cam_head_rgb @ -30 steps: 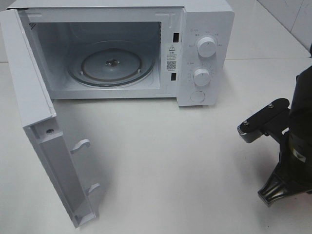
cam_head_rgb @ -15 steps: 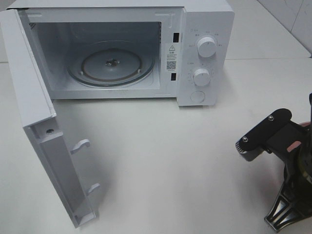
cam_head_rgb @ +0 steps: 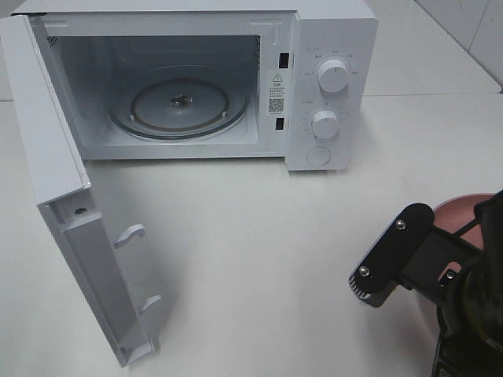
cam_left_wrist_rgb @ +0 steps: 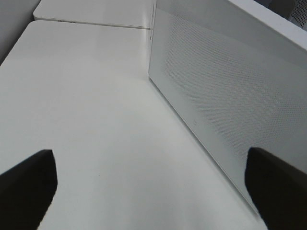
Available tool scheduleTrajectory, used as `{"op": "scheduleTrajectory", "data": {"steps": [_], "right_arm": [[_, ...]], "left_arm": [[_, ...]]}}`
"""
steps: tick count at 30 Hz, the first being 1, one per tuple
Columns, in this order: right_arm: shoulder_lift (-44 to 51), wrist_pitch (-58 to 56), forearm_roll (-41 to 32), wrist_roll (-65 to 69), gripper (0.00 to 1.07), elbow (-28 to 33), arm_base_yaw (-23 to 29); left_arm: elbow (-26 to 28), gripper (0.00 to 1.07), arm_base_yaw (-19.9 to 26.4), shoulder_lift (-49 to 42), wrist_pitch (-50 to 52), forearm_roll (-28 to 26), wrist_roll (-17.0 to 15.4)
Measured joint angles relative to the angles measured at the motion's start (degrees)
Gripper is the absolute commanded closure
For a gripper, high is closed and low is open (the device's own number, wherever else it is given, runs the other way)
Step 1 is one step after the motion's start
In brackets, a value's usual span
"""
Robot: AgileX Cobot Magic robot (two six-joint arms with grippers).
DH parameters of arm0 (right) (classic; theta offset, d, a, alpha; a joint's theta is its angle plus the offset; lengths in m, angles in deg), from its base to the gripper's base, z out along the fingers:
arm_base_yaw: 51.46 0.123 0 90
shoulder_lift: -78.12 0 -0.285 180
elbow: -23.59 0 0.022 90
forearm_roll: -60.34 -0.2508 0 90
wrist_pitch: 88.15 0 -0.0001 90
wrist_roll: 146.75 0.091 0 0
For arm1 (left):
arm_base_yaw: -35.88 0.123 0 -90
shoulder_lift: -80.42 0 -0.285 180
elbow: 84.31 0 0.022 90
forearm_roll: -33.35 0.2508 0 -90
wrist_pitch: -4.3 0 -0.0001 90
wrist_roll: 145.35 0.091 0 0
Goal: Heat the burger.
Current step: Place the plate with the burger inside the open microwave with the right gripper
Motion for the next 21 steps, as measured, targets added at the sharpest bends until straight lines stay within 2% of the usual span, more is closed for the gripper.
{"op": "scheduleTrajectory", "data": {"steps": [5, 12, 21], "right_arm": [[0.0, 0.0, 0.06, -0.57, 1.07, 0.0, 2.35], [0.0, 1.2, 0.97, -2.01, 1.07, 0.0, 2.69], [0.0, 6.02, 6.7, -6.76, 1.07, 0.0, 2.75]], "left_arm": [[0.0, 0.07, 0.0, 0.0, 0.0, 0.0, 0.0], [0.0, 0.07, 0.0, 0.0, 0.0, 0.0, 0.0], [0.0, 0.07, 0.0, 0.0, 0.0, 0.0, 0.0]]}}
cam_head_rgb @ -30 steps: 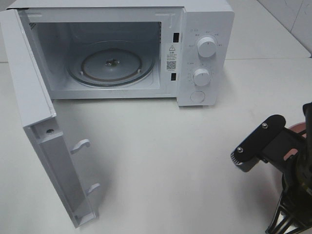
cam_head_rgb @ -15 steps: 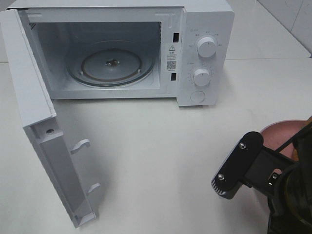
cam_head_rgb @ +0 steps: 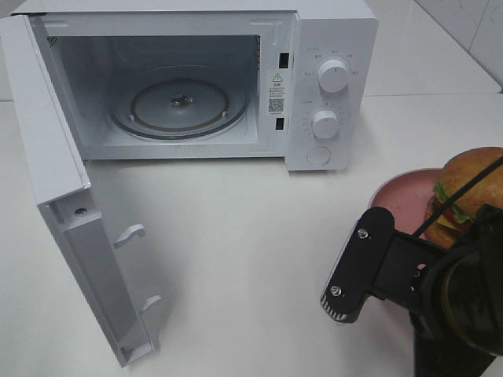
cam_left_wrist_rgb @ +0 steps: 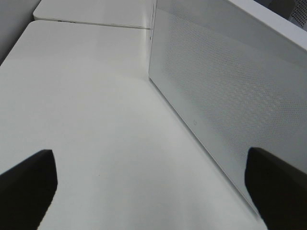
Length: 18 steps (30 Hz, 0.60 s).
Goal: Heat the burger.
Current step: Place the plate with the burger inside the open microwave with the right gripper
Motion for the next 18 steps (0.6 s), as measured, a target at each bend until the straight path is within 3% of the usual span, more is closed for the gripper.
{"op": "scheduleTrajectory", "data": {"steps": [18], "right_arm": [[0.0, 7.28, 7.16, -8.77, 1.07, 0.17, 0.0]], "left_arm": [[0.0, 0.07, 0.0, 0.0, 0.0, 0.0, 0.0]]}}
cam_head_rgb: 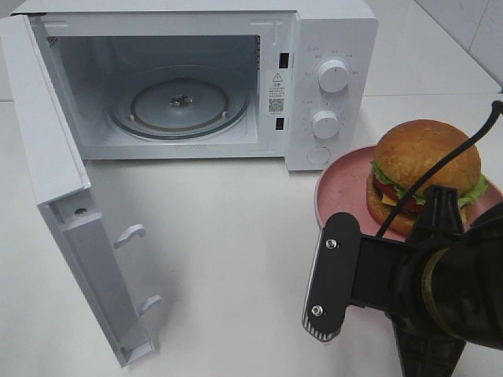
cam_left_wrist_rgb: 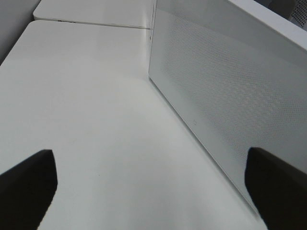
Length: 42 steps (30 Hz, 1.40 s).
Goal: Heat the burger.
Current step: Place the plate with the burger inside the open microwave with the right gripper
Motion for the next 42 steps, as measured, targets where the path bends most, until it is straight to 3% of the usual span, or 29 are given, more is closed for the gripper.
{"op": "scheduleTrajectory", "data": {"steps": [30, 37, 42], "right_arm": [[0.0, 13.58, 0.63, -32.49, 1.07, 0.17, -0.17], [0.0, 18.22, -2.12, -41.6, 1.07, 0.17, -4.53], [0.0, 18.96, -9.45, -55.52, 1.07, 0.17, -10.2]], "left_arm": [[0.0, 0.07, 0.0, 0.0, 0.0, 0.0, 0.0], [0.0, 0.07, 0.0, 0.0, 0.0, 0.0, 0.0], [0.0, 0.07, 0.0, 0.0, 0.0, 0.0, 0.0]]}}
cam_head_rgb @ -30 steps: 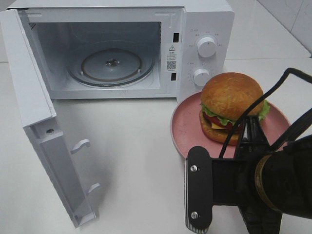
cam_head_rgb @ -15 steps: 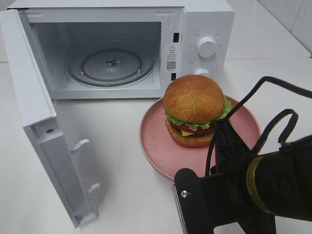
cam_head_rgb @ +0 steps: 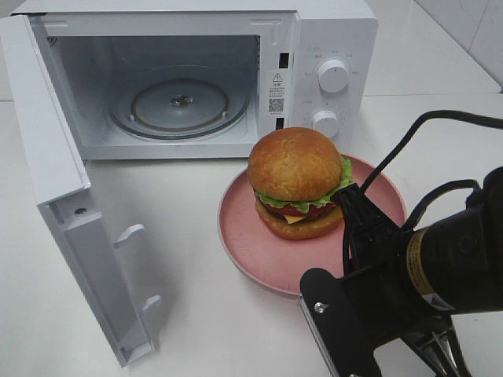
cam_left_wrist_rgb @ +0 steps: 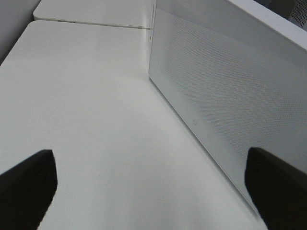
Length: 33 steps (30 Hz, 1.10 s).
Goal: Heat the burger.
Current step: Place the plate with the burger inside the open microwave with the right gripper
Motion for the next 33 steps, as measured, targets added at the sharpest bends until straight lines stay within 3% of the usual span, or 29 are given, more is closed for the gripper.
{"op": "scheduleTrajectory", "data": {"steps": [9, 17, 27, 33], "right_arm": [[-0.06, 1.55, -14.27, -21.43, 1.07, -1.66, -5.33], [-0.11, 3.09, -22.06, -33.06, 1.07, -5.27, -9.4], [-0.11, 2.86, -33.86, -46.64, 1.07, -5.67, -13.81], [-0.11, 2.81, -34.03, -48.59, 1.07, -5.67, -14.38]], "left_arm": [[0.0, 0.07, 0.0, 0.0, 0.0, 0.0, 0.0], [0.0, 0.07, 0.0, 0.0, 0.0, 0.0, 0.0], [0.0, 0.07, 0.0, 0.0, 0.0, 0.0, 0.0], [0.0, 0.07, 0.0, 0.0, 0.0, 0.0, 0.0]]}}
